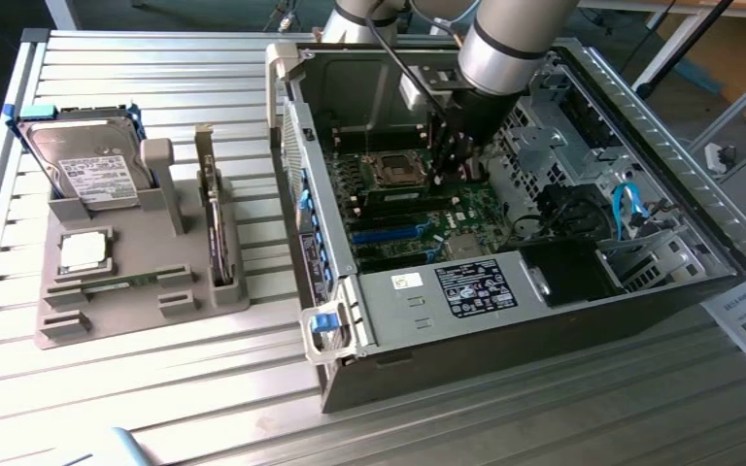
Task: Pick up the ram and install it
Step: 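Insert the ram into the slot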
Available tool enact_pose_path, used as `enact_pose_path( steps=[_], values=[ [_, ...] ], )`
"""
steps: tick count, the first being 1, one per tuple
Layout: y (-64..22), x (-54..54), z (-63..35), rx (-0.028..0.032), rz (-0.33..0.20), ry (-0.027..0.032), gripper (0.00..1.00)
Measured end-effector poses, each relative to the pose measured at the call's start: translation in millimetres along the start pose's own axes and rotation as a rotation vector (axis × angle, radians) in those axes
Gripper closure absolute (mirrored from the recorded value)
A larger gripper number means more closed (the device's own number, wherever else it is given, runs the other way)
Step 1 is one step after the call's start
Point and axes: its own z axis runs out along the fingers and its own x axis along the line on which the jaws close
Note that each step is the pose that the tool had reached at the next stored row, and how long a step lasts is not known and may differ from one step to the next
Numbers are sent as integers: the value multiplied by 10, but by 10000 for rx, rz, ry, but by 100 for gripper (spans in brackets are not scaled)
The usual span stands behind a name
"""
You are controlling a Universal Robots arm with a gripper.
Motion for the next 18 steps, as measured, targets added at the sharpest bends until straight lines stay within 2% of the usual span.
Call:
enact_pose_path(
  steps=[9, 18],
  values=[
    [-1, 4, 68, 1, 0, 1, 88],
    [3, 5, 80, 0, 0, 2, 88]
  ],
)
